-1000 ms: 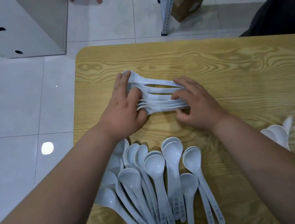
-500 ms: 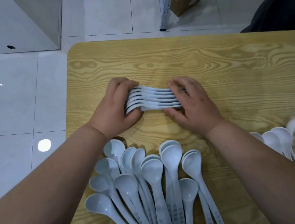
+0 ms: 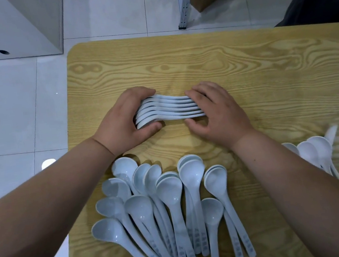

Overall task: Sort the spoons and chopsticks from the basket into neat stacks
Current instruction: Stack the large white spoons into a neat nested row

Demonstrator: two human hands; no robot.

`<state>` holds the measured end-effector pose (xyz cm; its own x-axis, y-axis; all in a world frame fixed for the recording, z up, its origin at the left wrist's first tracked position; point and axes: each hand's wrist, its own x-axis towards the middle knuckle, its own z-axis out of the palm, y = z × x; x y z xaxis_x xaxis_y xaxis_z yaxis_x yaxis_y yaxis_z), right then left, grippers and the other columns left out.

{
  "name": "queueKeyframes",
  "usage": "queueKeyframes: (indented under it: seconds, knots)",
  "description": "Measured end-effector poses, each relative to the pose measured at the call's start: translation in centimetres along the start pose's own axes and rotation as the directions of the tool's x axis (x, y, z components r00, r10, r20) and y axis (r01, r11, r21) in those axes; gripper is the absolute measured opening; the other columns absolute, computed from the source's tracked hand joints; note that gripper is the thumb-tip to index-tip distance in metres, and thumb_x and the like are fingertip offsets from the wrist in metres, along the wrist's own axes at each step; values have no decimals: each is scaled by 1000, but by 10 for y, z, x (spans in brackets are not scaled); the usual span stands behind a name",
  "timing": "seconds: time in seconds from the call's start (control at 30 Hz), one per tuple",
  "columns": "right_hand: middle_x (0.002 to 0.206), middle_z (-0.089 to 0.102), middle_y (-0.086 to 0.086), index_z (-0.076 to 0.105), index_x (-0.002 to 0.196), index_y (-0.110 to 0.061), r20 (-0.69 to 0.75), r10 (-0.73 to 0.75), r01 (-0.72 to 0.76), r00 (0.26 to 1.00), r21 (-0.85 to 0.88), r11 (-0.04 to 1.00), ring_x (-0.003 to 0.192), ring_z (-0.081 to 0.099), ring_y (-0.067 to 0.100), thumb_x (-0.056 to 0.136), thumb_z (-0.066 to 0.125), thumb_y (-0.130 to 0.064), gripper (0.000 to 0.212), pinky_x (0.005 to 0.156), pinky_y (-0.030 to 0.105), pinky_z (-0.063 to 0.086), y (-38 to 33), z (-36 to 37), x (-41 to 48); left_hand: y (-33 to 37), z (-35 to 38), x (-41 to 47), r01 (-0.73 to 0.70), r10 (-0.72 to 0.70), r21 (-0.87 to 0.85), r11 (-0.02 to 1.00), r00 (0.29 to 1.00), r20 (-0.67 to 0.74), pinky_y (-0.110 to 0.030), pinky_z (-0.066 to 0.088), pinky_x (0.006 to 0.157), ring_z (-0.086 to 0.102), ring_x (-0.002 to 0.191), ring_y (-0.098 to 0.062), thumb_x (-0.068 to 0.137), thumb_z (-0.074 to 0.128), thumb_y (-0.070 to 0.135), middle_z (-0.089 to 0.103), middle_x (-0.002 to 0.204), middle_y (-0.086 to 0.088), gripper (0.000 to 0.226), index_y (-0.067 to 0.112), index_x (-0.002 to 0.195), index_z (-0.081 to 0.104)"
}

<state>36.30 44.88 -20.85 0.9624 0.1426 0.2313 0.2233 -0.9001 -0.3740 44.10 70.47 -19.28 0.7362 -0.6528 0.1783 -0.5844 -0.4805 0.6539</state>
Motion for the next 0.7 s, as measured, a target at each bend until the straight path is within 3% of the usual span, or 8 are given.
queueKeyframes:
  seconds: [0.2, 0.3, 0.4, 0.47, 0.6, 0.7]
  knots:
    - [131, 61, 10, 58, 137, -7, -9, -36, 36, 999, -19, 999, 126, 53, 30, 85, 64, -41, 63, 113, 43, 37, -2, -2, -2, 6, -1, 0, 83, -83, 0, 997, 996, -36, -9, 29, 105, 47, 118, -6, 82, 74, 39, 56, 127, 0, 61, 7, 131, 57]
    - [128, 61, 7, 61, 134, -10, -8, -3, 3, 1000, 16, 1000, 124, 53, 28, 83, 64, -40, 59, 113, 40, 36, 0, -4, 0, 12, -5, 4, 118, -119, 21, 993, 990, 72, -5, 24, 106, 45, 124, -10, 78, 78, 44, 53, 135, -5, 75, 10, 139, 51]
    - [126, 61, 6, 62, 130, -12, 23, 12, -13, 1000, 32, 999, 123, 53, 27, 83, 65, -40, 55, 111, 40, 38, 0, -6, 3, 20, -3, 5, 64, -88, 165, 984, 986, 138, -27, 32, 110, 44, 128, -26, 76, 65, 64, 47, 140, -15, 92, 8, 146, 44]
    - [125, 62, 7, 63, 128, -10, 16, 17, -17, 1000, 26, 1000, 122, 53, 27, 82, 65, -39, 54, 110, 40, 37, -2, -6, 3, 22, 2, 7, 8, -40, 280, 960, 993, 109, -39, 39, 105, 49, 120, -35, 79, 59, 64, 51, 133, -21, 89, 2, 142, 47]
    - [126, 60, 10, 60, 127, -7, 13, 11, -11, 1000, -15, 1000, 123, 52, 30, 83, 62, -43, 57, 112, 43, 36, -7, -4, 2, 19, 3, 11, -11, -15, 313, 950, 997, 81, -44, 43, 97, 56, 110, -40, 84, 69, 44, 57, 125, -22, 71, 0, 137, 52]
    - [136, 54, 10, 53, 137, -8, 91, 6, -2, 996, -38, 999, 131, 46, 31, 90, 55, -57, 68, 115, 50, 31, -6, -4, 1, 17, 0, 7, 27, -55, 281, 959, 994, 93, -44, 45, 96, 57, 111, -40, 78, 83, 33, 57, 126, -22, 74, 2, 138, 53]
